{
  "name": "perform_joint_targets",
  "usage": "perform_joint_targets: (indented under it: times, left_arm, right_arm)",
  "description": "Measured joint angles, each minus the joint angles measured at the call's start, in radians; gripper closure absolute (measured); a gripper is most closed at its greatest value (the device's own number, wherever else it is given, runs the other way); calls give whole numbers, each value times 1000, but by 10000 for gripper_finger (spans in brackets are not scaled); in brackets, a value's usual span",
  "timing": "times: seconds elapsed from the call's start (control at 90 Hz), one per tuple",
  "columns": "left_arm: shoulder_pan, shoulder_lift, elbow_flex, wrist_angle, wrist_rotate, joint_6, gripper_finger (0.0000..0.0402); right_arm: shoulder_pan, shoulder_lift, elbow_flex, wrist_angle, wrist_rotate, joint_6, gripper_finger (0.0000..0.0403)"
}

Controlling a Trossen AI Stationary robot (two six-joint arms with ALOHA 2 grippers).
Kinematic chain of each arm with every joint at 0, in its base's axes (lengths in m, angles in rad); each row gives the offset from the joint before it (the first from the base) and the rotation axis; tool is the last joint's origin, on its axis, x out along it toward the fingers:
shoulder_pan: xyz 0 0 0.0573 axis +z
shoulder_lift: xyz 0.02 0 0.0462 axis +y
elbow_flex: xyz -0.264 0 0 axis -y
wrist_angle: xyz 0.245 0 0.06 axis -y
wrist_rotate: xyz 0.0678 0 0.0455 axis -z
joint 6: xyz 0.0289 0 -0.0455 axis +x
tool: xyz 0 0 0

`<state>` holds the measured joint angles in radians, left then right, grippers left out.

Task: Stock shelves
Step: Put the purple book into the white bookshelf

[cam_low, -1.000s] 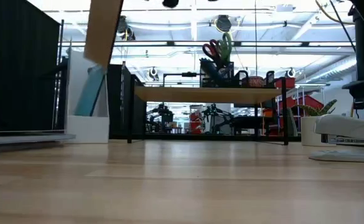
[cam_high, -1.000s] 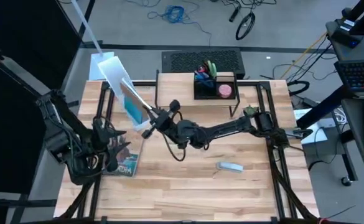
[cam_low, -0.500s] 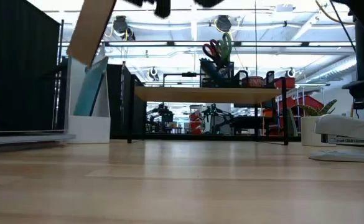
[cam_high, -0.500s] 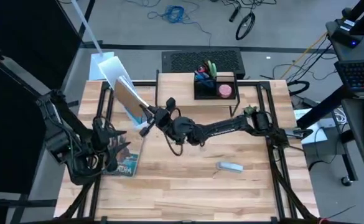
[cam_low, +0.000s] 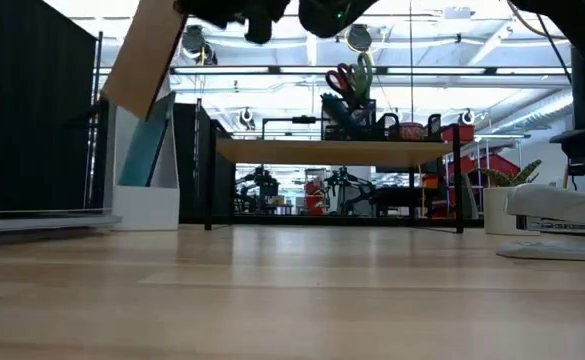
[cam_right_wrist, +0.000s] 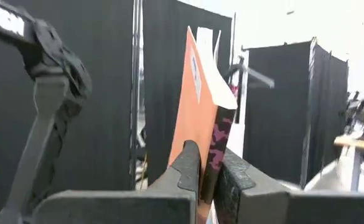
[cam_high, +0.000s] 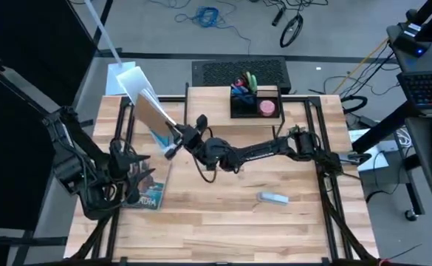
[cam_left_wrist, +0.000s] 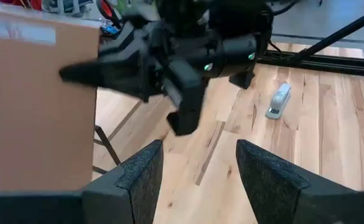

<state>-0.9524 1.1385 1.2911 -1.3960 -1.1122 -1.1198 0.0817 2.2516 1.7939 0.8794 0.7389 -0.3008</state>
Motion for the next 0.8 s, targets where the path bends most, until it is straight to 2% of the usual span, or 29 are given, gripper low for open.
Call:
perform_joint_targets:
  times: [0.167,0.444,0.622,0.8]
  left_arm:
    - [0,0,0,0,0,0,213]
    - [0,0,0,0,0,0,213]
    - [0,0,0,0,0,0,213]
    - [0,0,0,0,0,1,213]
  right_arm:
    - [7,-2,0,22,54,-59,401]
    - [-10,-2,0,-8,75,-26,401]
    - [12,-5,0,119,74,-96,401]
    - [21,-6,0,128,79,-133,401]
